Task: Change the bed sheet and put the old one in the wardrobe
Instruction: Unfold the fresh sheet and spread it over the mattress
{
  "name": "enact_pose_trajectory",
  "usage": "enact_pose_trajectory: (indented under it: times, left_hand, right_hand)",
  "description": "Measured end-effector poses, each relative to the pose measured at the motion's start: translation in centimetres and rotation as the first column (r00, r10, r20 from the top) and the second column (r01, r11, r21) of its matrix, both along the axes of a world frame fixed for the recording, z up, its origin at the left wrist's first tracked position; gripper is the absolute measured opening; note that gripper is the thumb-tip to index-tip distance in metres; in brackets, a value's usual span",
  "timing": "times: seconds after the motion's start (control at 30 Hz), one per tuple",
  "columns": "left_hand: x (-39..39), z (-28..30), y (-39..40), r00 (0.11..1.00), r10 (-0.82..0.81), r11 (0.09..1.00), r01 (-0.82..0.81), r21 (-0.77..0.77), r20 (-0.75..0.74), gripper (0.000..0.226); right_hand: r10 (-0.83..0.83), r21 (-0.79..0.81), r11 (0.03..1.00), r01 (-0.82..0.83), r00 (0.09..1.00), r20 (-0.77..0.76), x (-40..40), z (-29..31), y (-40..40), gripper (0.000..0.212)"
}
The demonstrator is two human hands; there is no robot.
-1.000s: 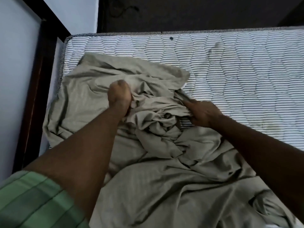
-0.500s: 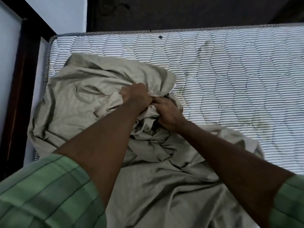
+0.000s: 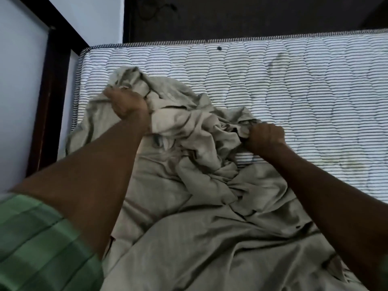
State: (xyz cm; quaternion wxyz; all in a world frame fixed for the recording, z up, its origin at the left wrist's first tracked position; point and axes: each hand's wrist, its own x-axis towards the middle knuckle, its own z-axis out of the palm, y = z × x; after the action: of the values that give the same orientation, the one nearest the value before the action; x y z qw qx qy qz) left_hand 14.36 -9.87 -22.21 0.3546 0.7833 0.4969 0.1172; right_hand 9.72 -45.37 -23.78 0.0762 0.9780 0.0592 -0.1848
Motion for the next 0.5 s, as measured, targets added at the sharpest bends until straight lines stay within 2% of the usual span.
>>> enact_pose_trajectory:
  times: [0.03,0.07,0.1,0.13,0.17,0.2,0.27,0.3,0.33,0.37,0.4,0.43,0.47,0.5]
  left_hand:
    - [-0.9,2.3,-1.5,0.996,-0.093,0.995,0.092,0.033,0.019,0.046]
    - [-1.8,3.3,-2.7,0.980,-0.196,0.980,0.194,0.051,0.030,0.042]
    - [-2.7,3.3,-3.8,0.946,-0.324,0.944,0.323,0.072,0.006,0.036]
    - [-3.5,2.8,-4.4,0.900,-0.435,0.897,0.435,0.081,-0.024,0.033]
    - [-4.3,2.5,-5.1,0.842,-0.536,0.835,0.540,0.106,-0.069,0.038]
    - [-4.8,2.1,-5.4,0.785,-0.596,0.769,0.618,0.161,-0.170,0.049]
    - [-5.9,1.3,-6.6,0.677,-0.621,0.543,0.735,0.406,-0.396,0.073]
    - [-6.4,1.3,-7.0,0.614,-0.654,0.406,0.778,0.480,-0.442,0.079]
    - [-6.5,1.1,-7.2,0.511,-0.717,0.242,0.820,0.519,-0.473,0.082]
    - [-6.2,0.9,-7.1,0.362,-0.759,0.060,0.866,0.496,-0.541,0.084]
    - [-5.8,0.6,-7.0,0.182,-0.772,-0.104,0.909,0.403,-0.609,0.086]
    - [-5.5,0.8,-6.9,0.011,-0.743,-0.225,0.938,0.265,-0.669,0.088]
    - [-5.2,0.9,-6.8,-0.106,-0.705,-0.272,0.954,0.129,-0.702,0.085]
    - [-5.1,1.0,-6.7,-0.140,-0.674,-0.238,0.971,0.034,-0.726,0.075]
  right_hand:
    - [0.041,0.074,0.996,-0.041,0.999,-0.009,0.2,0.1,1.0,0.061]
    - [0.126,0.219,0.968,-0.124,0.992,0.007,0.4,0.0,2.2,0.070]
    - [0.195,0.404,0.894,-0.193,0.980,0.036,0.3,0.4,3.7,0.075]
    - [0.225,0.567,0.796,-0.215,0.973,0.053,0.3,0.4,5.0,0.076]
    - [0.223,0.658,0.725,-0.203,0.973,0.054,0.3,0.7,6.2,0.073]
    - [0.209,0.692,0.700,-0.177,0.977,0.037,0.1,1.1,7.5,0.066]
    - [0.233,0.679,0.708,-0.193,0.972,0.032,-1.1,0.6,9.8,0.049]
    - [0.273,0.667,0.712,-0.220,0.962,0.026,-1.9,0.2,10.6,0.040]
    - [0.324,0.664,0.700,-0.264,0.945,0.034,-2.7,-0.6,11.1,0.034]
    - [0.363,0.668,0.680,-0.302,0.930,0.051,-3.2,-1.2,11.0,0.033]
    - [0.393,0.690,0.647,-0.325,0.917,0.063,-3.8,-1.5,10.6,0.039]
    - [0.394,0.714,0.629,-0.309,0.918,0.050,-4.2,-1.5,10.2,0.051]
    - [0.375,0.722,0.639,-0.266,0.927,0.009,-4.5,-1.4,9.9,0.067]
    - [0.353,0.720,0.657,-0.223,0.935,-0.032,-4.9,-1.1,9.6,0.084]
